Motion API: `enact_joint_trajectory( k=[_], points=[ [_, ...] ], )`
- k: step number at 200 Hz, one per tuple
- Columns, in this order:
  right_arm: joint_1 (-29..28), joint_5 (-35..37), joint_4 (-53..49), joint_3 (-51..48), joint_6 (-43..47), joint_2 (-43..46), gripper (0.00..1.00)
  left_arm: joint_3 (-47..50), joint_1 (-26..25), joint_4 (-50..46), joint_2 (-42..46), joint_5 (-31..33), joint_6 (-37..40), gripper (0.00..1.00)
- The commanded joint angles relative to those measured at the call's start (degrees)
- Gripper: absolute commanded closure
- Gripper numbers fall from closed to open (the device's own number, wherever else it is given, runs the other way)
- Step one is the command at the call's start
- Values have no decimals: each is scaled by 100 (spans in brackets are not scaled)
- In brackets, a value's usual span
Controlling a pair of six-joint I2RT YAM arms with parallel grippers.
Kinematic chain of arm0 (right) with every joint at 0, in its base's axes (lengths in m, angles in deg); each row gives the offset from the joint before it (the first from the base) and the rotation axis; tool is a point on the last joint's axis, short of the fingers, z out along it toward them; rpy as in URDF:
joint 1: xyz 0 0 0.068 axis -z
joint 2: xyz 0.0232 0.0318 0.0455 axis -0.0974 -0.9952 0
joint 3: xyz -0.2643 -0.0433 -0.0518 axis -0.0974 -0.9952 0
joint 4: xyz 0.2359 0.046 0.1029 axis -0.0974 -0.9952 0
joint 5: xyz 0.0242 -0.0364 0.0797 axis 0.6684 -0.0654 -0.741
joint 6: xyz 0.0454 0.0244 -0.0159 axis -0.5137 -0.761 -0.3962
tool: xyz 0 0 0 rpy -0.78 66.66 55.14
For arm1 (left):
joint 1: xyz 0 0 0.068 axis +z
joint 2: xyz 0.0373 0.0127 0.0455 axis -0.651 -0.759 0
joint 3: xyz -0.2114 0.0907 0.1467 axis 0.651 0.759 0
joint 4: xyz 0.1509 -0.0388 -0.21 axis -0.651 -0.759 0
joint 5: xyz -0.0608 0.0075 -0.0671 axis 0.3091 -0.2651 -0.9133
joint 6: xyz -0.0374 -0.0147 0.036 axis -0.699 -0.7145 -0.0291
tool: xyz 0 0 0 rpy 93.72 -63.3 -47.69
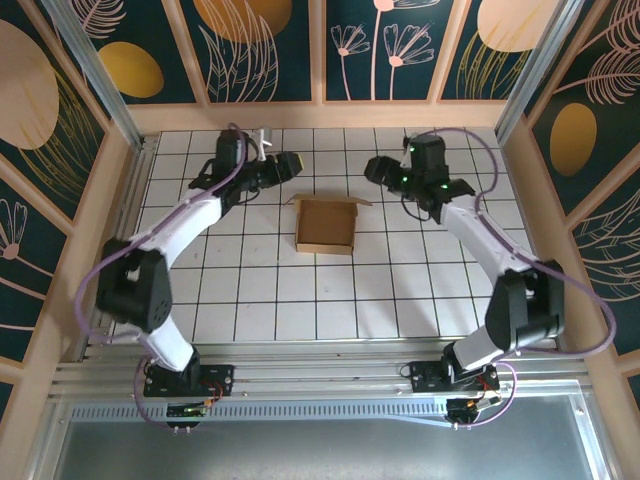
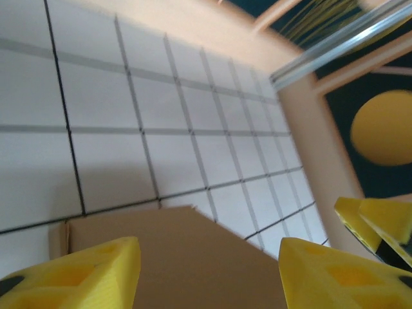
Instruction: Fold the paper box
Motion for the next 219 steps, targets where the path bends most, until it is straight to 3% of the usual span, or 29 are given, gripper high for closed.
enact_joint_trajectory(
  k=[1,42,115,144,172,201,219],
  points=[
    [-189,-986,-135,-308,-46,-43,30,-18,-29,-543,-251,-553,228,41],
    [-291,-679,138,-951,-64,-35,37,753,-27,-595,-236,35,589,45],
    [-868,960,872,-2298,420,-146,40,2127,-98,205,-420,356,629,57],
    [-1006,1140,1281,-2642,379,-400,41,2417,-185,353,-583,562,648,58],
    [-1045,1147,938,-2307,390,-260,41,2413,-225,342,-468,491,743,57],
    [-1023,798,1174,-1998,38,461,40,2268,-220,258,1,598,810,49],
    [-987,400,1463,-1834,-228,408,40,2178,-220,364,144,530,712,48]
  ],
)
